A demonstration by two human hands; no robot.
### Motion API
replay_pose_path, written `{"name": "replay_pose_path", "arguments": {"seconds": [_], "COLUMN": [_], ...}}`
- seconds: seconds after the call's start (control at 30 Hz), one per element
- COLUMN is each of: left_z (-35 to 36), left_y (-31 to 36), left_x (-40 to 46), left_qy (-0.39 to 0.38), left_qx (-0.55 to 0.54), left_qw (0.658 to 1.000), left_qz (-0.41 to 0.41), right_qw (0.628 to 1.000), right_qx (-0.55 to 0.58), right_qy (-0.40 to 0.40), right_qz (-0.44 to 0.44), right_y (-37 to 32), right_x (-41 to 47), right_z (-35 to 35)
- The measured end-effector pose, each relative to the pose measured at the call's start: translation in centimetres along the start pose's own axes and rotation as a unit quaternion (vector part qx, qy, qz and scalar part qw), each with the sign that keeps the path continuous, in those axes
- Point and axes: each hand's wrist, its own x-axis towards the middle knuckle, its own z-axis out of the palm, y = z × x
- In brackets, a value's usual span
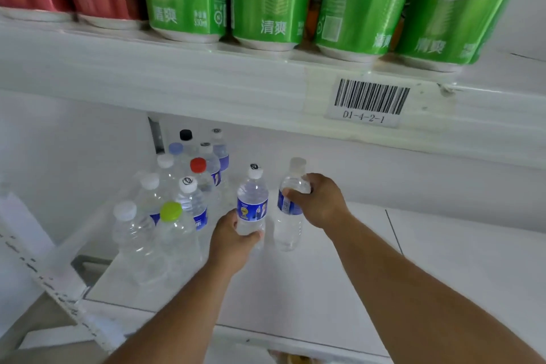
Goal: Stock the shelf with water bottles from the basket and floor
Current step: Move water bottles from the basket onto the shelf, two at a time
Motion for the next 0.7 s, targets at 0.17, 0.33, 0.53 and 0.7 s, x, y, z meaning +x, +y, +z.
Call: {"name": "replay_pose_path", "arguments": {"seconds": [0.17, 0.33, 0.53, 0.7], "left_z": [1.4, 2.4, 3.0, 4.0], "left_y": [-0.6, -1.3, -1.1, -1.3], "left_x": [4.5, 8.1, 11.9, 14.2], "left_qy": [0.025, 0.043, 0.063, 0.059], "left_qx": [-0.011, -0.025, 0.008, 0.029], "left_qw": [1.000, 0.999, 0.998, 0.998], "left_qz": [-0.011, -0.015, 0.008, 0.024], "right_qw": [1.000, 0.998, 1.000, 0.999], "right_qx": [-0.017, -0.053, -0.004, -0.035], "right_qy": [-0.007, -0.007, 0.016, -0.011], "right_qz": [-0.015, -0.015, 0.012, -0.007], "right_y": [0.5, 0.3, -0.1, -0.5], "right_x": [4.6, 7.4, 9.5, 11.3], "right_z": [1.5, 3.0, 3.7, 3.8]}}
